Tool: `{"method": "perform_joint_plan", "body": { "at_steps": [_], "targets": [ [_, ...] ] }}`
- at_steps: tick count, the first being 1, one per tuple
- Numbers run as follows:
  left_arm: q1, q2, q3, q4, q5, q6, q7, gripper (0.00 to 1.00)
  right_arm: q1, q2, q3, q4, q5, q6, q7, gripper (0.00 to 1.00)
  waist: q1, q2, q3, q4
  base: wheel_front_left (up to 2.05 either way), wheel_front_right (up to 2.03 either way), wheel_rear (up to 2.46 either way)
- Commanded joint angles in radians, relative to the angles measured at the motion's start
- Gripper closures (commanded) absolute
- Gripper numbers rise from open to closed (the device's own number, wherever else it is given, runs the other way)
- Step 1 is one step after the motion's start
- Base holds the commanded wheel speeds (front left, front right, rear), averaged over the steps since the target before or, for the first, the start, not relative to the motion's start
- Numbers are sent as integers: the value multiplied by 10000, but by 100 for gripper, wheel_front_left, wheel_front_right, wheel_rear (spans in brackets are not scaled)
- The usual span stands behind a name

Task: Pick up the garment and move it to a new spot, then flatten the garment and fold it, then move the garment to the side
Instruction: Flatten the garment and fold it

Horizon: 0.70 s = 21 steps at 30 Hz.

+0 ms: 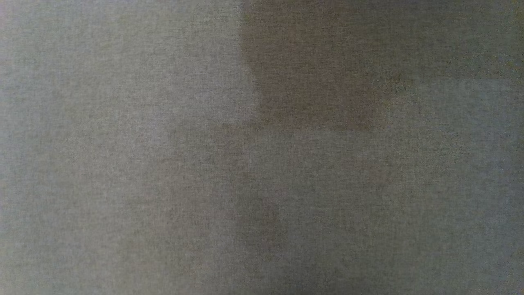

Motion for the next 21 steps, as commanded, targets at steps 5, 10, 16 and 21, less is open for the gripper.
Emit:
{"method": "perform_joint_plan", "body": {
  "at_steps": [5,10,16,21],
  "targets": [
    [2635,993,196,-1159,-693,224,-32,100,1746,-500,628,-226,469,-7,-607,100,-1,0,-49,13,0,0,0],
    [6217,1343,236,-2462,-1587,809,-34,100,3862,-861,923,-413,990,-7,-1347,100,-1,0,-569,84,0,0,0],
    [9612,1649,52,-3795,-2498,1267,87,100,6466,-1201,893,-790,1312,-7,-2026,100,-1,0,-1353,42,0,0,0],
    [12443,1929,33,-5153,-3280,2088,417,100,8950,-1333,652,-1241,1289,-7,-2406,100,-1,0,-1985,-112,0,0,0]
  ]
}}
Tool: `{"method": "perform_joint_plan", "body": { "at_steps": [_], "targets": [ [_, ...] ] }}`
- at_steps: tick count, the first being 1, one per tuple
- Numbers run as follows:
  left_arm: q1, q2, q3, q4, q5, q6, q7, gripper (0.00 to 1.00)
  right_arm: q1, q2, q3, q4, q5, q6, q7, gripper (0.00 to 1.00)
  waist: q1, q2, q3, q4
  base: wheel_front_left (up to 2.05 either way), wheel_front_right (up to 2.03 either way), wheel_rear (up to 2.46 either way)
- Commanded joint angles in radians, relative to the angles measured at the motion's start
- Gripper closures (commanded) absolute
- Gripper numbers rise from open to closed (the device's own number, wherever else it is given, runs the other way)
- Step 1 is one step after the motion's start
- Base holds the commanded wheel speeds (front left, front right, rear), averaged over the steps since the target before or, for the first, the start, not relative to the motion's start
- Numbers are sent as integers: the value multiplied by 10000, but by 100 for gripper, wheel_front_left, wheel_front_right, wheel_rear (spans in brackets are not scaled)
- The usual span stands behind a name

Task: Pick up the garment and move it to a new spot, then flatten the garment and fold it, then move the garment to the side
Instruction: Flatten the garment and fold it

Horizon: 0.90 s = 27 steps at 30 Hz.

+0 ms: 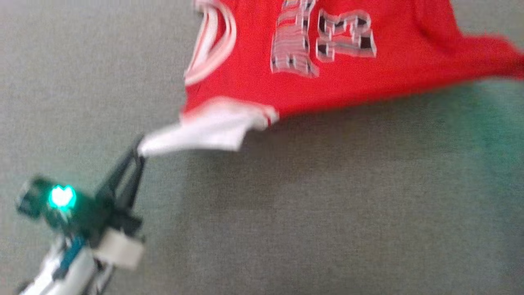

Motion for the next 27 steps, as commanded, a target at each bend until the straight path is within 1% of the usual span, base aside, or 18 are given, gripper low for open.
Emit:
{"method": "perform_joint_plan", "body": {
  "at_steps": [1,4,7,11,13,15,16,17,20,24,27],
  "targets": [
    [354,618,518,-528,-158,338,100,100,577,-579,-265,-256,-86,-9,-171,100,4,-1,-397,-147,0,0,0],
    [1649,712,367,-1296,-379,823,384,100,1687,-440,-514,-528,-147,-9,-228,100,4,-1,-739,-246,0,0,0],
    [2610,845,180,-1974,-523,1139,700,100,2676,-349,-716,-883,-273,-9,-66,100,4,-1,-1024,-284,0,0,0],
    [3301,1095,72,-2628,-691,1316,1047,100,3819,-151,-1153,-1481,-424,-9,262,100,4,-1,-1167,-324,0,0,0],
    [3255,1224,62,-2745,-649,1275,1168,100,4078,40,-1425,-1670,-540,-9,464,100,4,-1,-1159,-326,0,0,0],
    [2980,1189,103,-2753,-744,1093,1158,100,4123,303,-1672,-1760,-658,-9,705,100,4,-1,-1089,-317,0,0,0],
    [2790,1261,72,-2658,-698,922,1193,100,4053,455,-1765,-1810,-705,-9,824,100,4,-1,-1016,-334,0,0,0],
    [2300,1310,67,-2416,-667,584,1235,100,3807,712,-1872,-1841,-864,-9,1056,100,4,-1,-847,-363,0,0,0],
    [1280,1378,90,-1985,-484,67,1347,100,3238,1016,-1932,-1721,-1082,-9,1405,100,4,-1,-533,-371,0,0,0],
    [-323,1279,140,-1528,-271,-608,1541,100,2346,1218,-1904,-1469,-1302,-9,1838,100,4,-1,-85,-364,0,0,0],
    [-1433,1215,78,-1024,-153,-1260,1566,100,1507,1290,-1728,-1218,-1466,-9,2140,100,4,-1,266,-398,0,0,0]
  ]
}}
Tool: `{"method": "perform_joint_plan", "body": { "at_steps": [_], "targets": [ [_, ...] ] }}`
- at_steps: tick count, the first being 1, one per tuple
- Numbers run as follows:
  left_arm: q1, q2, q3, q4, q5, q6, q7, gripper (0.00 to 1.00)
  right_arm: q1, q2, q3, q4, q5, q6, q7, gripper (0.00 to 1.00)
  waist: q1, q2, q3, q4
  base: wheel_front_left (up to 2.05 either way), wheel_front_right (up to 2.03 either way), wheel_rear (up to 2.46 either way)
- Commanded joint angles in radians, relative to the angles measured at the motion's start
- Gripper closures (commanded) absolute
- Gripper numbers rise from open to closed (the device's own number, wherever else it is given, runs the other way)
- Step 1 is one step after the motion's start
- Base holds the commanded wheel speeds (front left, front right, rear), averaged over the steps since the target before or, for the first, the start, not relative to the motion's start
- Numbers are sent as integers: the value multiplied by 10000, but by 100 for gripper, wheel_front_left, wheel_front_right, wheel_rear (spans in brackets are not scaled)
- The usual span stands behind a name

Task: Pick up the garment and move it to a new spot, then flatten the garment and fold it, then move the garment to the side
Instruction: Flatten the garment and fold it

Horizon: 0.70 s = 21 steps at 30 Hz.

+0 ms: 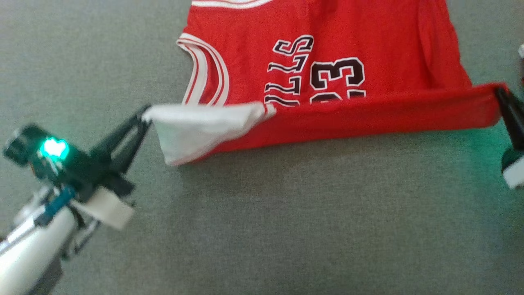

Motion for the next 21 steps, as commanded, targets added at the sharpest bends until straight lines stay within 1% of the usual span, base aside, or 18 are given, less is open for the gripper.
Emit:
{"method": "perform_joint_plan", "body": {
  "at_steps": [1,5,6,9,10,11,12,13,14,16,18,21],
  "targets": [
    [-838,339,446,181,177,-258,11,100,-512,-234,133,-32,-119,-7,113,100,-2,0,341,-37,0,0,0],
    [-2047,114,309,1151,371,-841,1,100,-1655,-50,585,478,-310,-7,334,100,-2,0,690,-89,0,0,0],
    [-2047,114,309,1151,371,-841,1,100,-1655,-50,585,478,-310,-7,334,100,-2,0,690,-89,0,0,0],
    [-2740,-126,131,1841,447,-1119,-34,100,-2302,21,936,942,-413,-7,353,100,-2,0,882,-90,0,0,0],
    [-2921,-234,112,2058,410,-1171,-97,100,-2484,59,1066,1126,-431,-7,356,80,-2,0,944,-93,0,0,0],
    [-3073,-331,82,2274,393,-1214,-184,99,-2648,107,1208,1288,-441,-7,320,58,-2,0,988,-94,0,0,0],
    [-3188,-412,47,2493,374,-1251,-263,52,-2794,177,1297,1496,-406,-7,267,23,-2,0,1031,-97,0,0,0],
    [-3267,-516,62,2711,331,-1249,-366,0,-2917,237,1391,1687,-392,-7,190,0,-2,0,1056,-94,0,0,0],
    [-3308,-631,97,2896,273,-1214,-503,0,-3020,268,1500,1844,-412,-7,68,0,-2,0,1074,-91,0,0,0],
    [-3229,-848,198,3185,149,-1008,-770,0,-3182,281,1623,2139,-590,-7,-381,0,-2,0,1086,-99,0,0,0],
    [-2947,-1088,350,3354,-8,-601,-1014,0,-3280,306,1645,2458,-836,-7,-921,0,-2,0,1062,-106,0,0,0],
    [-2192,-1655,657,3413,-577,44,-1308,0,-3365,301,1482,2952,-1420,-7,-1849,0,-2,0,948,-100,0,0,0]
  ]
}}
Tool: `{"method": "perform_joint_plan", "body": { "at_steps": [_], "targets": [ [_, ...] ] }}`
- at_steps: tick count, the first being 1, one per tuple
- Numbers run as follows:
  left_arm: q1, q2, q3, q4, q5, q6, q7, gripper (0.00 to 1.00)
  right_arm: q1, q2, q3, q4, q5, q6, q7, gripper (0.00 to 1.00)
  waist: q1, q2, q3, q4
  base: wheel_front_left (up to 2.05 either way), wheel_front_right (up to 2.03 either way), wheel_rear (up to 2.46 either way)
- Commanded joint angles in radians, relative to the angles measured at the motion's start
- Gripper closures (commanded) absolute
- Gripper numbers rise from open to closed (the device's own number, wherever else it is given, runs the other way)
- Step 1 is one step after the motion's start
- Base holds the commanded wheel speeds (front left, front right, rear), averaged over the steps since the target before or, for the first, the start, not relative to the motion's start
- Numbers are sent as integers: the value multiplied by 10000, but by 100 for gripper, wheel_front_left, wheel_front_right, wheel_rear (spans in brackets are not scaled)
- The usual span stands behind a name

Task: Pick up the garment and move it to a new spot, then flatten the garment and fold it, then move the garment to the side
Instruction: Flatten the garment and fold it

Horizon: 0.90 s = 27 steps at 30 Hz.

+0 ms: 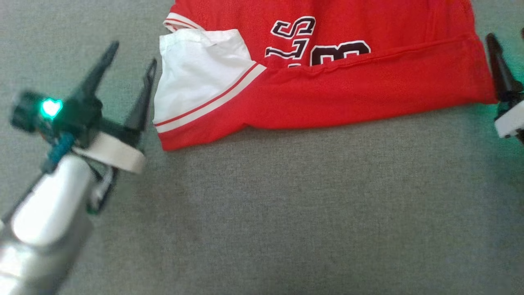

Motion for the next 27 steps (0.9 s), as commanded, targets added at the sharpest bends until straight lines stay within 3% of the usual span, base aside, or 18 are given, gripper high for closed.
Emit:
{"method": "perform_joint_plan", "body": {
  "at_steps": [1,8,15,16,17,18,19,27],
  "targets": [
    [254,180,497,-178,-240,116,-107,0,-18,-176,-39,-141,-139,-7,-258,0,0,0,-65,-1,0,0,0],
    [1998,-1210,795,11,-1745,596,-337,0,159,215,23,38,-858,-7,-1154,0,0,0,-492,-102,0,0,0],
    [2605,-1589,535,750,-2314,308,23,3,412,514,329,-32,-944,-7,-1316,0,0,0,-768,-258,0,0,0],
    [2622,-1624,504,844,-2402,227,116,41,458,551,350,-10,-933,-7,-1325,0,0,0,-787,-271,0,0,0],
    [2632,-1649,457,914,-2463,144,204,57,507,598,352,64,-895,-7,-1317,0,0,0,-814,-283,0,0,0],
    [2642,-1661,387,963,-2514,35,311,91,550,645,369,137,-853,-7,-1289,0,0,0,-833,-291,0,0,0],
    [2652,-1673,350,994,-2576,-42,400,100,575,677,398,198,-840,-7,-1285,0,0,0,-849,-296,0,0,0],
    [2651,-1518,382,880,-2486,-1,117,100,573,1124,431,1340,-333,-7,-728,0,0,0,-1021,-158,0,0,0]
  ]
}}
